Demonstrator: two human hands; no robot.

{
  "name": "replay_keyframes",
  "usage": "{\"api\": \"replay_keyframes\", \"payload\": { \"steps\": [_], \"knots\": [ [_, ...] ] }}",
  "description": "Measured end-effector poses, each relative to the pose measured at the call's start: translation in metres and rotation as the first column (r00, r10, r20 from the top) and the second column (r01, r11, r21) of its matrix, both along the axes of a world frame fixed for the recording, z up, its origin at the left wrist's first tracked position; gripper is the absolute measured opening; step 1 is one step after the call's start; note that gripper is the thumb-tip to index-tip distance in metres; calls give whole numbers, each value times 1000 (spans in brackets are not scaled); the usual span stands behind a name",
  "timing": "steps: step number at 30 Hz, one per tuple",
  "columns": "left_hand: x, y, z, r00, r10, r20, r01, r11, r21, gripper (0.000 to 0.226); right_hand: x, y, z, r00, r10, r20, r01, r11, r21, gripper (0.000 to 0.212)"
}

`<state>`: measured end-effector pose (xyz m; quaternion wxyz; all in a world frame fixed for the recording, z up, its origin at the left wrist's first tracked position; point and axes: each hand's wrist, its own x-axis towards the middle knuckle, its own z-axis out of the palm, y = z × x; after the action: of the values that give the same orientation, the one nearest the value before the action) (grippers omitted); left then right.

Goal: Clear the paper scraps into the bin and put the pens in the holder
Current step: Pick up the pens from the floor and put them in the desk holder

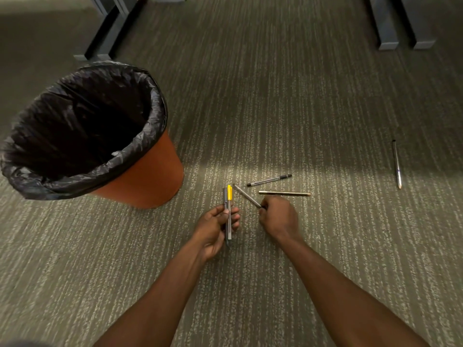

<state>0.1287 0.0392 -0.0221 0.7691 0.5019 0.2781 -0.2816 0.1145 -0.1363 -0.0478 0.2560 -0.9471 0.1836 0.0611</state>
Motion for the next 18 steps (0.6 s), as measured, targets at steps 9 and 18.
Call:
{"api": "replay_keyframes", "payload": {
  "steps": [9,18],
  "knots": [
    [5,4,4,999,17,-50,-22,995,-94,27,-10,-48,48,992,-125,-12,83,582,809,11],
    [7,-20,33,966,-238,104,250,960,-126,32,10,-49,90,985,164,45,-156,771,617,7]
  ]
}}
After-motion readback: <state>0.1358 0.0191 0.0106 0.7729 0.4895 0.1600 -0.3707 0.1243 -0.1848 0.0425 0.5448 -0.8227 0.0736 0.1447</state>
